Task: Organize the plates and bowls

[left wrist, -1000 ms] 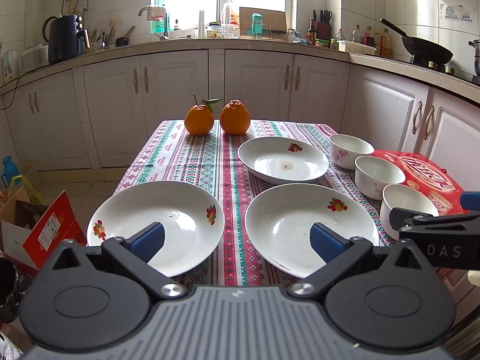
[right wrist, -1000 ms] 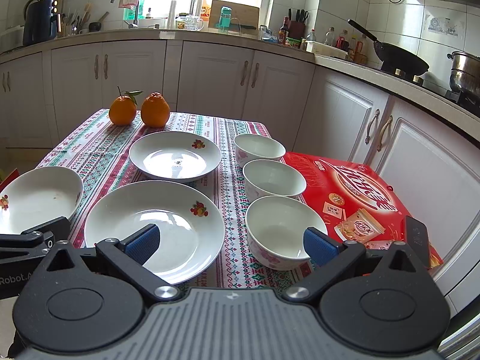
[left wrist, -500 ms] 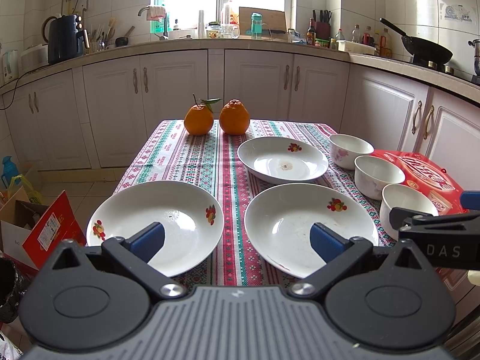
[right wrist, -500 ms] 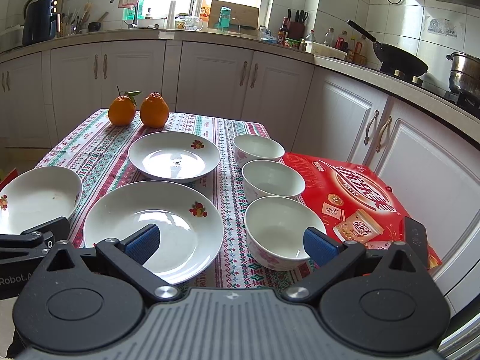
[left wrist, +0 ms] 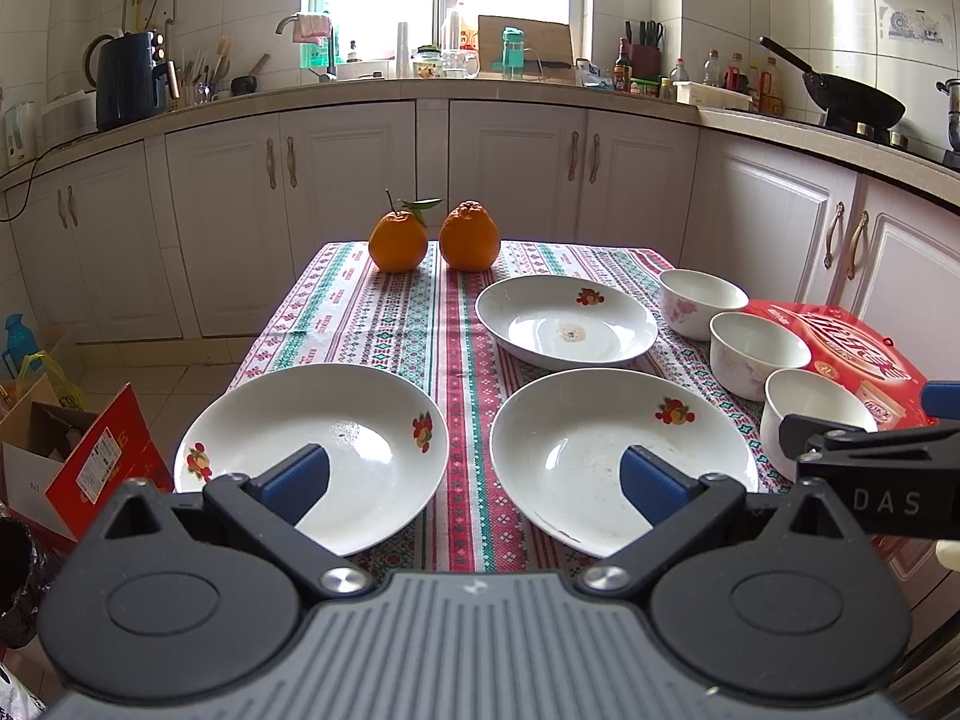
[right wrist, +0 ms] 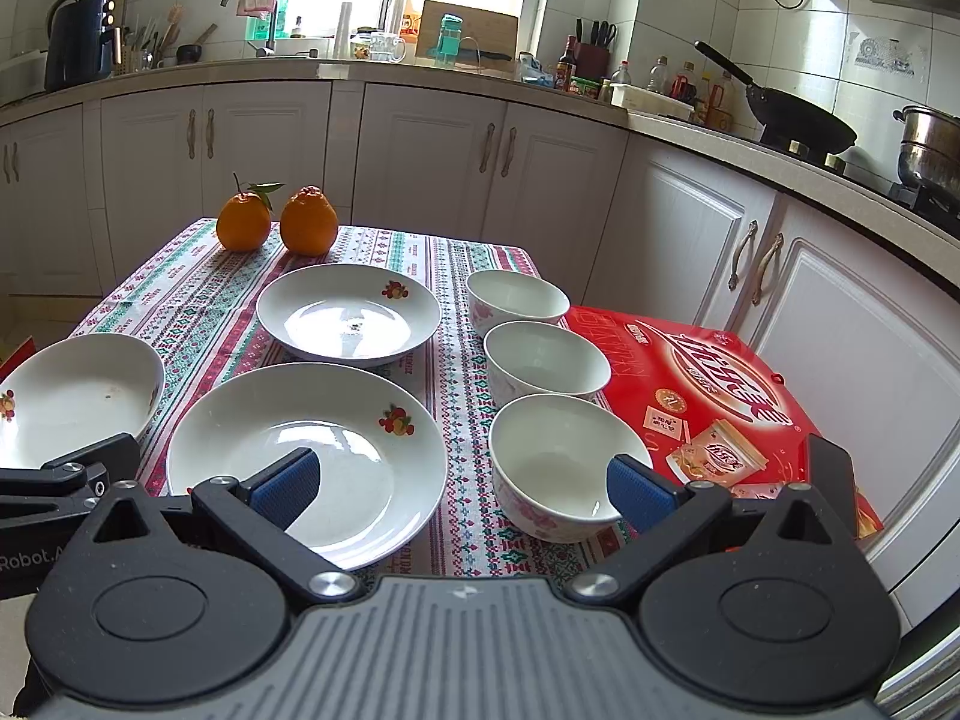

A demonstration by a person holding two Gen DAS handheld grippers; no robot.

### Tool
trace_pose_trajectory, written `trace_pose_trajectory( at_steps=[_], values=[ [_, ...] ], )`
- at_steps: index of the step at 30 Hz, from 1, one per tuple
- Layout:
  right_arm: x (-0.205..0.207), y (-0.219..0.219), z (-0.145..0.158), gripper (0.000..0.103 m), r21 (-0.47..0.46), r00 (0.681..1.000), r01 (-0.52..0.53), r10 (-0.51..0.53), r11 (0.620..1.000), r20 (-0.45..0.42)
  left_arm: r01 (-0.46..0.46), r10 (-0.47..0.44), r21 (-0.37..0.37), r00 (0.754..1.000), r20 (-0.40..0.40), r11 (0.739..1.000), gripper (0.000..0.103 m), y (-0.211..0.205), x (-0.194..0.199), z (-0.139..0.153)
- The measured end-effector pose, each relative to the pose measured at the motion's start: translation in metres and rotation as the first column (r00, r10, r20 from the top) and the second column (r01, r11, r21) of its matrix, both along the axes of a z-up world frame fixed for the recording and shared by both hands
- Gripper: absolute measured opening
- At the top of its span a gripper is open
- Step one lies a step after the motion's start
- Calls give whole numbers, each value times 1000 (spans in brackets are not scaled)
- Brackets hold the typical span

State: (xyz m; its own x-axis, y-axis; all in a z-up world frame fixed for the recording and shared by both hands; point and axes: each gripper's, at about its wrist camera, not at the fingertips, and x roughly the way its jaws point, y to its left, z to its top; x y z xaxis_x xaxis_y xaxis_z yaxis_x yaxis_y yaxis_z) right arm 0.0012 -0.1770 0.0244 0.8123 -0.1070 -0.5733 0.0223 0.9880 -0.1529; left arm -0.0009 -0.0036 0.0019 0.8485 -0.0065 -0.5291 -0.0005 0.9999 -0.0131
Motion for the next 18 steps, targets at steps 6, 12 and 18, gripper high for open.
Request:
trace_pose_trajectory(
  at_steps=[6,12,18],
  values=[
    [1,2,0,103,-5,1000,-2,2,1000,-2,1,-1,0,1000,0,1000,102,0,-1,1],
    [5,3,-1,103,0,1000,-20,20,1000,-9,10,-11,10,1000,3,1000,102,1,0,2],
    [18,5,5,103,8,996,-86,86,996,-13,20,-21,27,1000,19,999,102,12,5,5]
  ],
)
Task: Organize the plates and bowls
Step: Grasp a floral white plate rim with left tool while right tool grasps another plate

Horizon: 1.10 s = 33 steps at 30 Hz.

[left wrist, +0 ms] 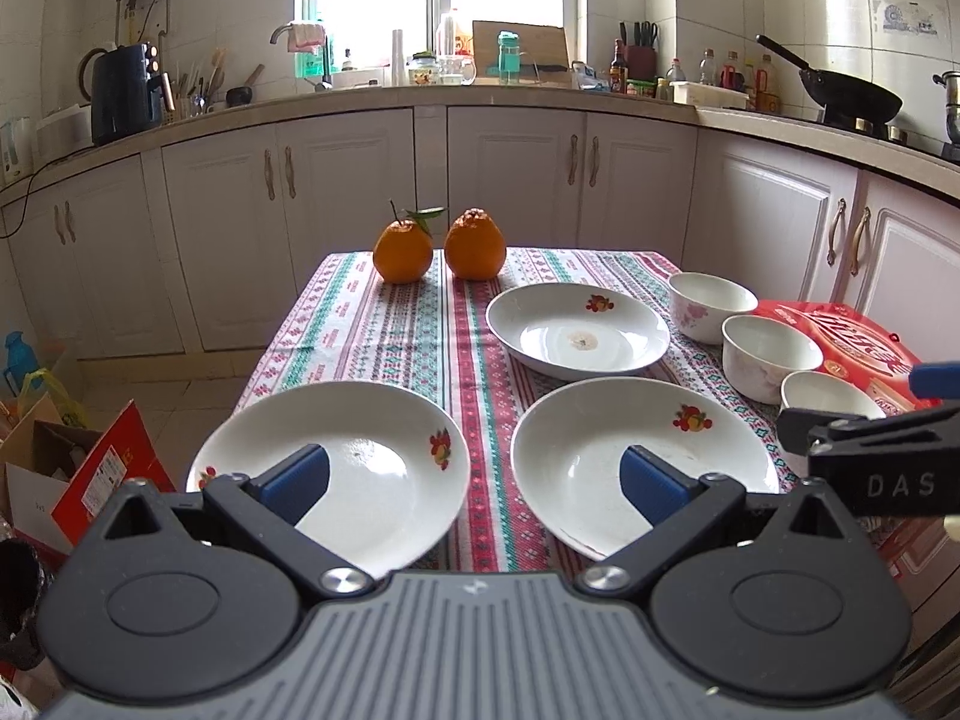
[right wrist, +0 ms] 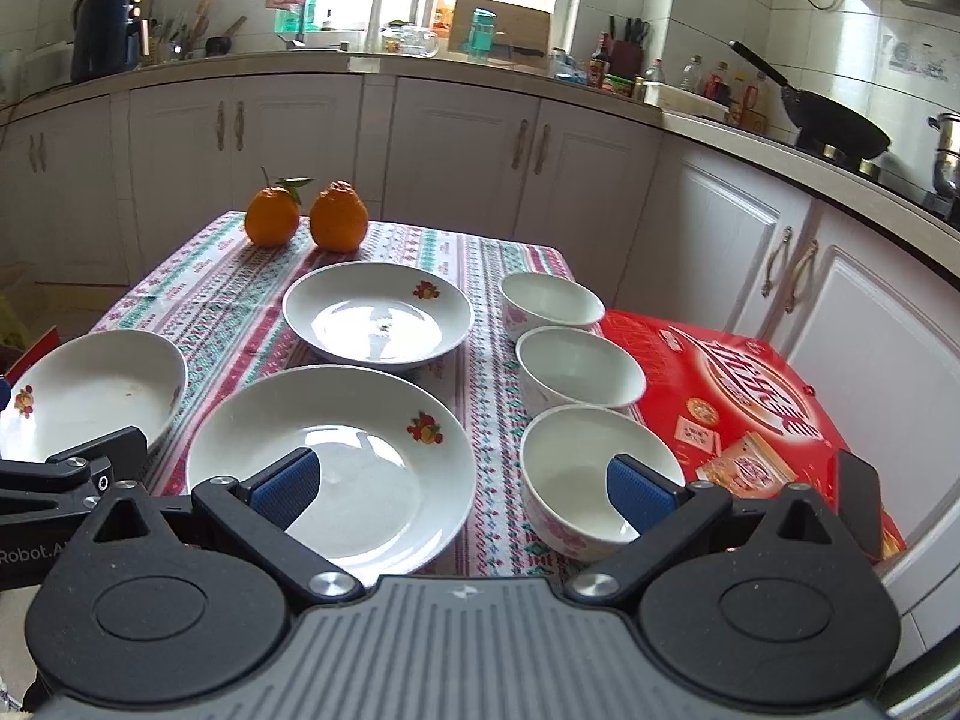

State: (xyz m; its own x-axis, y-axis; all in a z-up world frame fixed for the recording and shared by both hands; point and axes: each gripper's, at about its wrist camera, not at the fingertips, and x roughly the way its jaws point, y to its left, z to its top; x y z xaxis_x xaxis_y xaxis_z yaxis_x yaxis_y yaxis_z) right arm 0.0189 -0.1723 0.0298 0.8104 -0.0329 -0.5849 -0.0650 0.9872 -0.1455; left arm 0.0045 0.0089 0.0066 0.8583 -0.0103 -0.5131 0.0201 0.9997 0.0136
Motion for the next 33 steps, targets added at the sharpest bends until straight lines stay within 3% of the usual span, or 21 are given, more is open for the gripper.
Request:
trace_pose_trajectory(
  at_steps=[5,10,14,19,24,33],
  values=[
    [20,1,17,103,27,996,-83,82,996,39,3,-3,19,1000,26,1000,102,27,3,0],
    [47,5,29,103,139,971,-235,226,962,77,8,-8,54,1000,6,999,102,60,5,-9],
    [69,24,26,103,181,938,-345,343,921,45,27,-23,60,998,-66,998,102,82,7,-23],
    [97,54,15,103,271,873,-461,487,845,-33,51,-38,79,987,-159,996,102,97,8,-42],
    [115,79,2,103,284,838,-493,536,822,-96,82,-67,57,971,-228,995,102,106,15,-62],
    [135,110,-21,103,252,788,-539,587,804,-187,135,-121,31,951,-283,990,102,118,31,-79]
  ],
)
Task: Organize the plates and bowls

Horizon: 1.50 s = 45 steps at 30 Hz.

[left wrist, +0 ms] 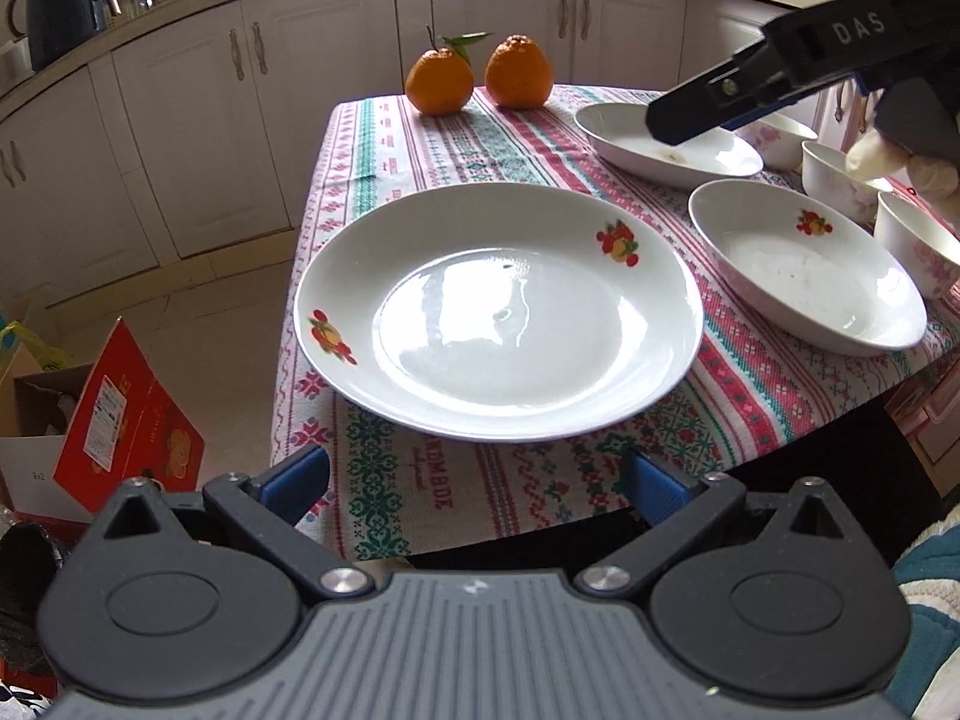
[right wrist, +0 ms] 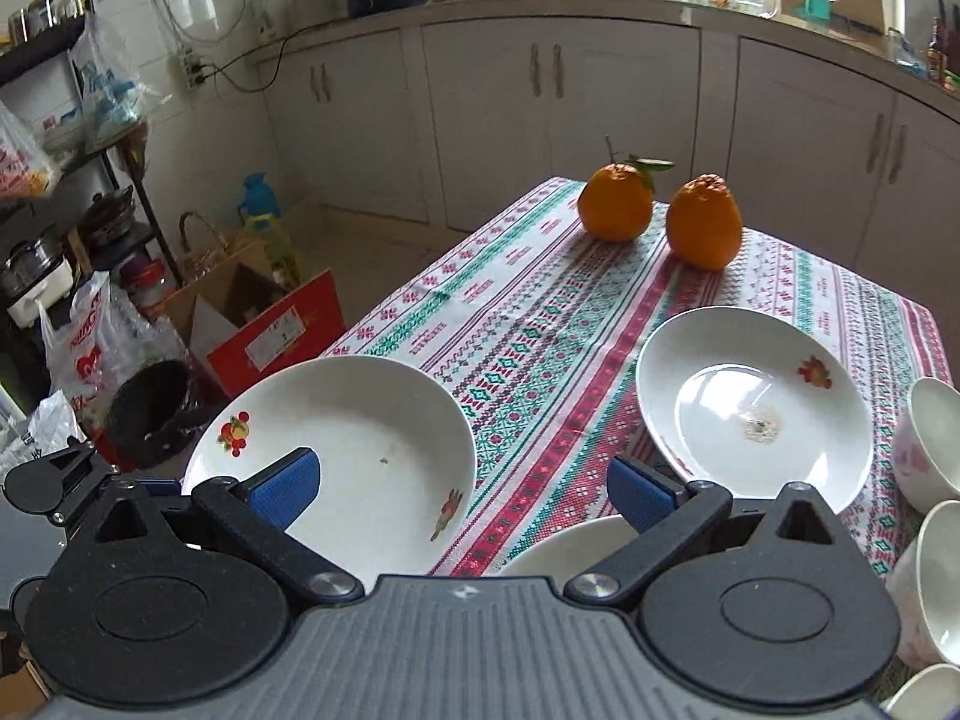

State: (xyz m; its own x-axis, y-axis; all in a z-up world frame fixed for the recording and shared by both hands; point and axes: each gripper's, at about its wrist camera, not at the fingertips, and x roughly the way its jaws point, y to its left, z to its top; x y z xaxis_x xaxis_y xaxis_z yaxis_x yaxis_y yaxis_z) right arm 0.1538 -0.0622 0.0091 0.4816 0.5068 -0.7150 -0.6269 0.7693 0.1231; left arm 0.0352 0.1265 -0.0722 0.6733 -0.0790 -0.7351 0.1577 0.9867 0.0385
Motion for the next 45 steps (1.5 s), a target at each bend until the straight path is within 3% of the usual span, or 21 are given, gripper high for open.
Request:
trace_pose_trajectory(
  at_steps=[8,18,22,24,30,39,45],
  values=[
    [32,23,-25,103,-48,994,-76,72,996,-84,38,-39,-41,999,-9,998,102,10,15,-2],
    [57,56,-42,102,-64,962,-224,210,972,-174,104,-103,-47,994,20,993,103,13,18,-4],
    [70,60,-51,93,-49,950,-238,222,970,-218,103,-103,-48,995,16,993,103,14,18,-4],
    [75,61,-53,83,-28,940,-253,239,967,-241,108,-107,-49,994,21,993,103,15,18,-4],
    [80,67,-61,71,2,918,-294,283,956,-278,141,-139,-56,990,32,988,102,14,19,-2],
    [87,66,-63,70,44,906,-291,290,956,-309,181,-179,-50,983,30,982,102,16,22,1],
    [85,64,-57,70,39,915,-290,289,956,-280,186,-185,-45,983,20,982,102,18,27,4]
  ],
)
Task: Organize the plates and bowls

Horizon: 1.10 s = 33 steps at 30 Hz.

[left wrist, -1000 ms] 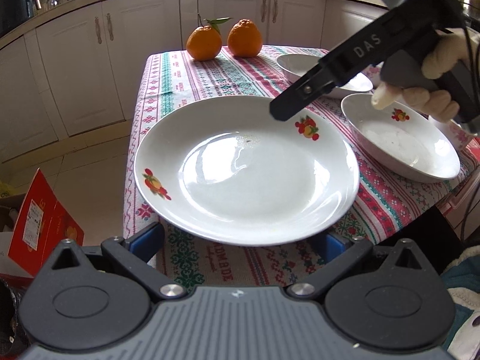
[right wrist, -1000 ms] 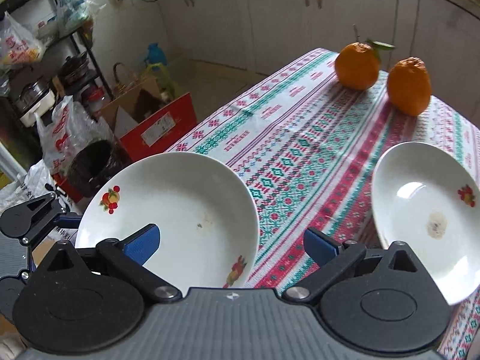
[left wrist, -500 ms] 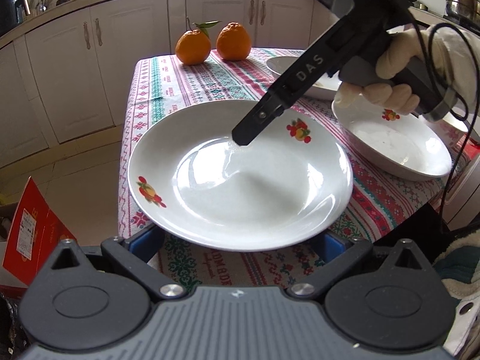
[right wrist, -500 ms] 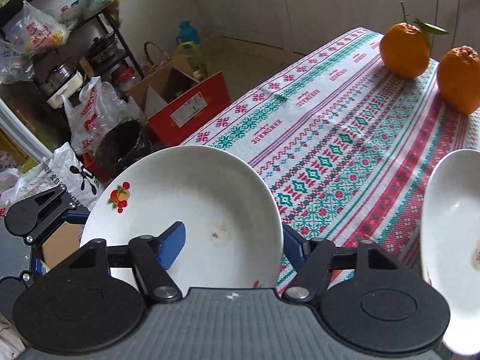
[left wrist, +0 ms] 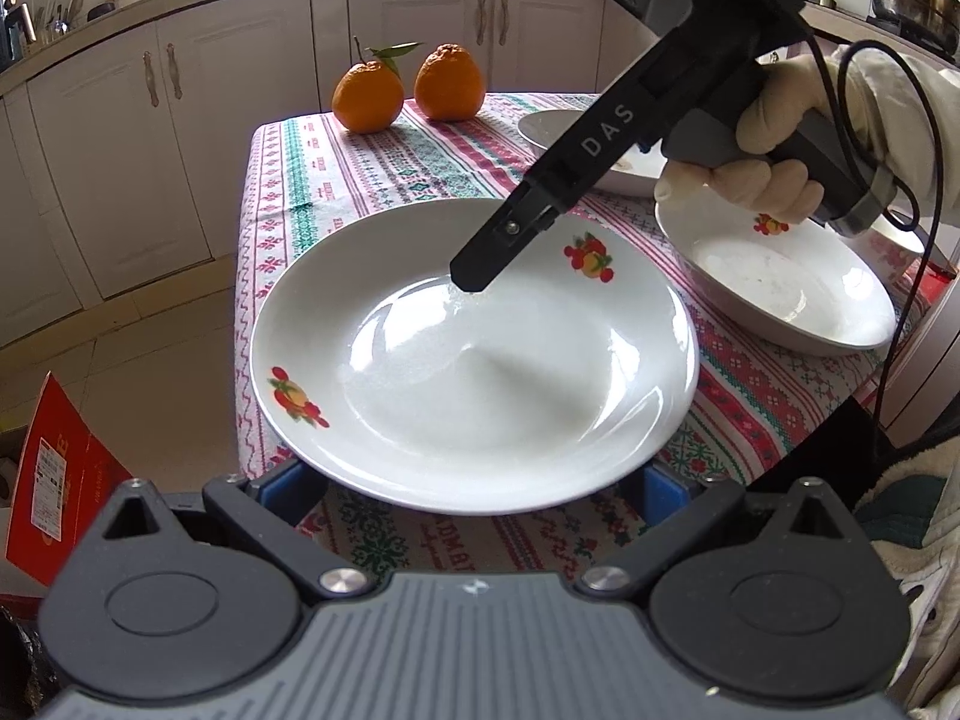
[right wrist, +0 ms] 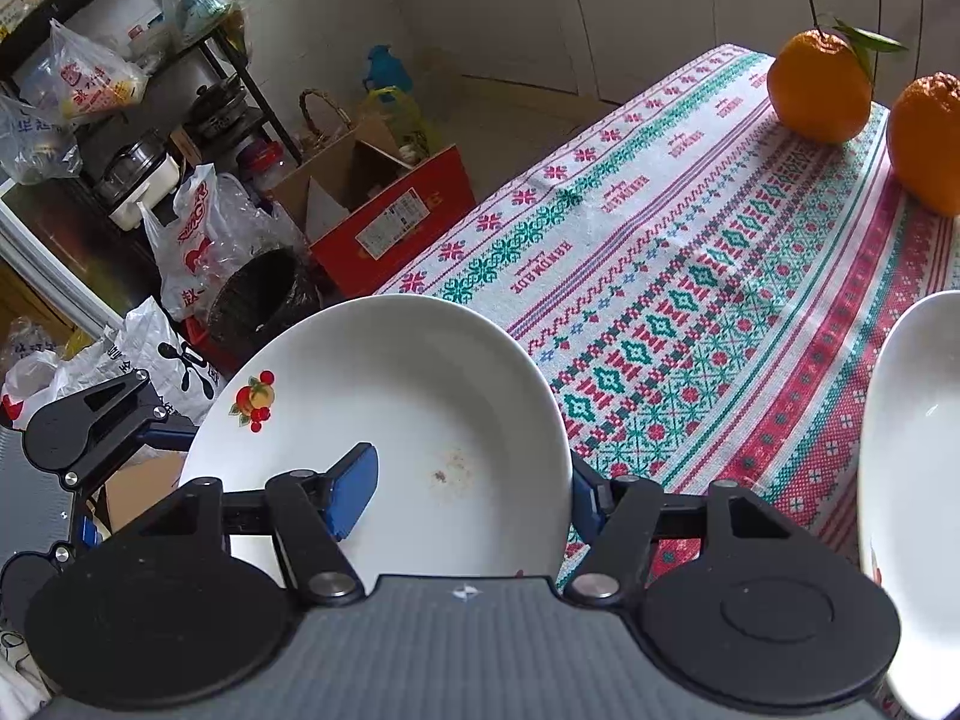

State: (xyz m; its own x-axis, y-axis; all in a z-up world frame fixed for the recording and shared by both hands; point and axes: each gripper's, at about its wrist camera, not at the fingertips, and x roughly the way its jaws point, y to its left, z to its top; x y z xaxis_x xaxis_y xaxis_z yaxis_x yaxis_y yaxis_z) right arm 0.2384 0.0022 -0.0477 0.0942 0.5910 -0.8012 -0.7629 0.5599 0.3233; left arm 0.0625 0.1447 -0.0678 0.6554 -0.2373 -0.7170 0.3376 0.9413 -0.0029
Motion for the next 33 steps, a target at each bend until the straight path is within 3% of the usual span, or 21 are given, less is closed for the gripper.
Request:
trace_pose_trajectory(
  at_steps=[13,23,33],
  values=[
    [35,-9,15,71,26,996,74,-75,997,44,52,-52,20,998,37,998,102,4,42,15],
    [66,-10,0,71,5,990,132,-132,991,45,81,-82,29,996,35,996,102,5,80,8],
    [79,-10,-10,71,-4,987,158,-157,987,42,82,-85,54,996,42,995,102,8,95,4]
  ],
)
